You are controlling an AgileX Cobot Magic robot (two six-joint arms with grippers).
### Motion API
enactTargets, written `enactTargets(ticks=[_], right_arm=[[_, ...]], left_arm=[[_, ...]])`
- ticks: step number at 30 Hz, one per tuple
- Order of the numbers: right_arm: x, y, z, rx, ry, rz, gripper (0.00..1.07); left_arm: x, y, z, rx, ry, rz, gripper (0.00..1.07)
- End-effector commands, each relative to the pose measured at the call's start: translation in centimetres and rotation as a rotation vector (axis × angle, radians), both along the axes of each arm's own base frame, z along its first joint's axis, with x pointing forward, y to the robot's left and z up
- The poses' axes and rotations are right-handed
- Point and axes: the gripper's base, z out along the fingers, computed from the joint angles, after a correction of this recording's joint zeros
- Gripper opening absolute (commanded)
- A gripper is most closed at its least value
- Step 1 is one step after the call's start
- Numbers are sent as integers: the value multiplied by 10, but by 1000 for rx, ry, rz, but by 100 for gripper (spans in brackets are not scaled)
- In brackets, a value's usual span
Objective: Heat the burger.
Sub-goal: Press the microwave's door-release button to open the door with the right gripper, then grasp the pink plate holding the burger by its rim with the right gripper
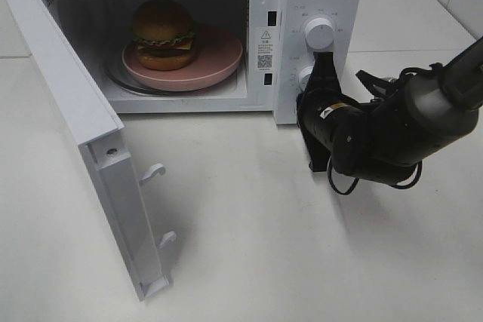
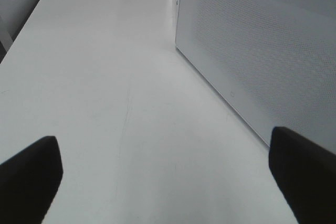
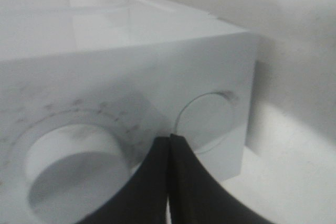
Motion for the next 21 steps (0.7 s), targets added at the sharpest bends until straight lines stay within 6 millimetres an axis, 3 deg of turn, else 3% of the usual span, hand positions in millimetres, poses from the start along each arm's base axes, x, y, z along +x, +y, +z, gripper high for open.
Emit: enactTargets(ticks=[1,12,21], right_arm=[[-2,0,10,-27,-39,41,0],[-34,-12,18,-110,49,153,0],[-56,-12,40,-313,130,393,0]], left_arm=[[-2,0,0,-2,-28,7,100],[-2,0,0,-2,-28,7,100],[-2,0,0,-2,-28,7,100]])
